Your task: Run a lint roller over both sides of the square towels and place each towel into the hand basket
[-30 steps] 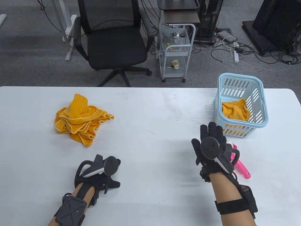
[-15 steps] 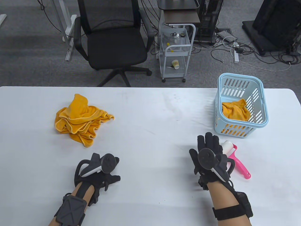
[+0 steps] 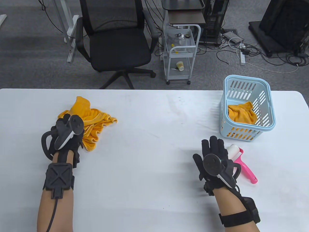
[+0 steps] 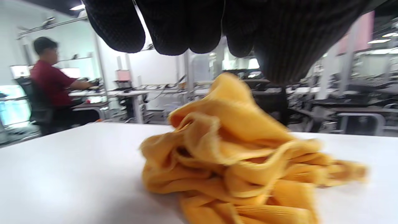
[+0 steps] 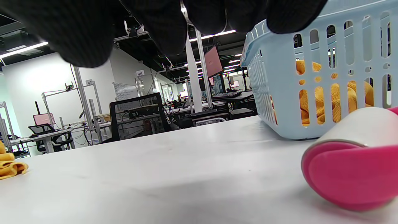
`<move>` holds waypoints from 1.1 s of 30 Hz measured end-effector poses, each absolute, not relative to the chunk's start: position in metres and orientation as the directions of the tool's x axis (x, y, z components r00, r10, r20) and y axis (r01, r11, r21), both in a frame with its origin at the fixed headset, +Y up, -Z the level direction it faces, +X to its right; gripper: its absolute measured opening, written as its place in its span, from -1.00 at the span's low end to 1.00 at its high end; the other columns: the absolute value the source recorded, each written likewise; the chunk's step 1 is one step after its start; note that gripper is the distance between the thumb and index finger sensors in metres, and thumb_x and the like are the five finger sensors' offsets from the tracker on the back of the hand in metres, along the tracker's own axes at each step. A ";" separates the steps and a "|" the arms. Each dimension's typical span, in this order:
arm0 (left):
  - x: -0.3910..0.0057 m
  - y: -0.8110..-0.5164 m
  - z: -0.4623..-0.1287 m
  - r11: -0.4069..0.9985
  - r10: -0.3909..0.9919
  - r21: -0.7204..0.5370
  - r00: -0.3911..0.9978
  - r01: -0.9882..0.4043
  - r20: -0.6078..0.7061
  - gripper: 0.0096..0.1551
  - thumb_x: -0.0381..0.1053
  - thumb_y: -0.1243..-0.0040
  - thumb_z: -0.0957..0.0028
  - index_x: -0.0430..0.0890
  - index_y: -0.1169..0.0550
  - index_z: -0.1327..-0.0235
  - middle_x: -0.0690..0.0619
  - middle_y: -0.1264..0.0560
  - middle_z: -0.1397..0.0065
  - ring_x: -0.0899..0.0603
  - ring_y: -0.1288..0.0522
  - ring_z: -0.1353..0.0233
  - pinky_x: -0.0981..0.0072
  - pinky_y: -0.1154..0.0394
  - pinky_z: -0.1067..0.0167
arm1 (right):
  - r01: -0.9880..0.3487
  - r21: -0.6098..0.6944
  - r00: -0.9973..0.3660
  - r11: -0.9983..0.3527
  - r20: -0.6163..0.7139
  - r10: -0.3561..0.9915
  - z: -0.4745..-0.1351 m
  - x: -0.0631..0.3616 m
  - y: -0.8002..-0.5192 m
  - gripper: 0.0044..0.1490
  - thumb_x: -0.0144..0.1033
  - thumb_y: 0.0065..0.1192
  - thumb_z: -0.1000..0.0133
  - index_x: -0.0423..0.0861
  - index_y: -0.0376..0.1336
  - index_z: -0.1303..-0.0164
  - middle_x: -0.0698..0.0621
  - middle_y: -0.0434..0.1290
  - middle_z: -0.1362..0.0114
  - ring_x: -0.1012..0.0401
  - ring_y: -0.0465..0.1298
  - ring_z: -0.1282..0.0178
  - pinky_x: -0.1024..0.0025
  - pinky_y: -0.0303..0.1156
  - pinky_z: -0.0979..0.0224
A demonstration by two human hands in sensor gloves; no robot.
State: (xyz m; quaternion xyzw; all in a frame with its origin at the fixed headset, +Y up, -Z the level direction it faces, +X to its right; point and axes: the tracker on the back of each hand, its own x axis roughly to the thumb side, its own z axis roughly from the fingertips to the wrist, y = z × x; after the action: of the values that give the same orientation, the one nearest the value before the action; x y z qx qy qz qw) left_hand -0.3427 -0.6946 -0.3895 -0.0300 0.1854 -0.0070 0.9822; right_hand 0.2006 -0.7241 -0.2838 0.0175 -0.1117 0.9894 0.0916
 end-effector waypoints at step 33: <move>-0.170 -0.538 -0.288 0.901 0.022 0.407 0.953 -0.149 0.301 -0.43 0.08 -0.31 -0.07 0.27 -0.34 -0.31 0.19 -0.58 -0.26 -0.11 -0.63 -0.30 -0.28 -0.38 -0.46 | -0.334 -0.202 -0.927 -0.921 0.246 0.282 -0.266 0.179 -0.712 -0.02 0.24 0.22 -0.15 -0.06 0.06 -0.67 -0.25 -0.01 -0.70 -0.30 0.05 -0.65 -0.32 0.22 -0.45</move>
State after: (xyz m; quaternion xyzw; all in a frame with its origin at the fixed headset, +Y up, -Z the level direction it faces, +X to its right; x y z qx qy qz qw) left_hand -0.1699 -0.5380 -0.2884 0.2180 -0.1459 0.0445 0.9639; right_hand 0.1785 -0.7121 -0.2657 0.1067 -0.1211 0.9742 0.1580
